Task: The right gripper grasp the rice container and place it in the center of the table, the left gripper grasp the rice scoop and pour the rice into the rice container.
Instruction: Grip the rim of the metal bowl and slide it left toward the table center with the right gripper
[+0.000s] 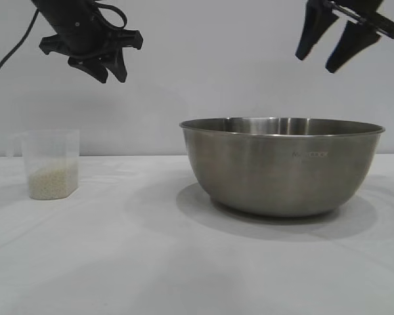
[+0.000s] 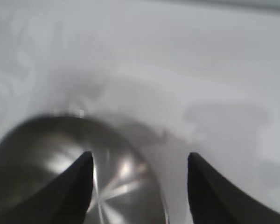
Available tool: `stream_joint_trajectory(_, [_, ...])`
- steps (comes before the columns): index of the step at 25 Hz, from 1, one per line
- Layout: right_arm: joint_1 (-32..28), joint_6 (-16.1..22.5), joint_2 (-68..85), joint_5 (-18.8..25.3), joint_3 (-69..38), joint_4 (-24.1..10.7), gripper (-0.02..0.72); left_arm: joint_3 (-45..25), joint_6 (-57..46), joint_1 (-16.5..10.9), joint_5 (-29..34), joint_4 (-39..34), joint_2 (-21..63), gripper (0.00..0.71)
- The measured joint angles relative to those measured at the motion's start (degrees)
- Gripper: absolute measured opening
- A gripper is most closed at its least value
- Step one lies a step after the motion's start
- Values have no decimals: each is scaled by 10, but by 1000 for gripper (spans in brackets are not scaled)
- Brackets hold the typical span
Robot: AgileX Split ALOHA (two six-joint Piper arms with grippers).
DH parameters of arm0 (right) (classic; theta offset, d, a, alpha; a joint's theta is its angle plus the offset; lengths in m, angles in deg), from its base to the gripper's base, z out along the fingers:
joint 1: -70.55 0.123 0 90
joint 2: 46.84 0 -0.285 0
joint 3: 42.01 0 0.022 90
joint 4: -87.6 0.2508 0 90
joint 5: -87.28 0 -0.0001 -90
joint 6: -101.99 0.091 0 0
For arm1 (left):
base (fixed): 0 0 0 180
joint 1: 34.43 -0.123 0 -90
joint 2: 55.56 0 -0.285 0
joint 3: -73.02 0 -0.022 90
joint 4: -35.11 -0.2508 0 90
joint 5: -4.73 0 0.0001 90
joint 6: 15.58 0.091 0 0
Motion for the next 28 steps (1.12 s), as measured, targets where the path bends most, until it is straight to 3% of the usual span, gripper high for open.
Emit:
stream_joint_trajectory(6, [-1, 16, -3, 4, 0, -21, 365, 0, 0, 0, 0, 0, 0, 248])
stream_joint_trajectory(24, [2, 18, -90, 0, -24, -21, 365, 0, 0, 0, 13, 0, 0, 248])
stream_joint_trajectory(28, [17, 18, -96, -2, -24, -27, 110, 0, 0, 0, 13, 0, 0, 248])
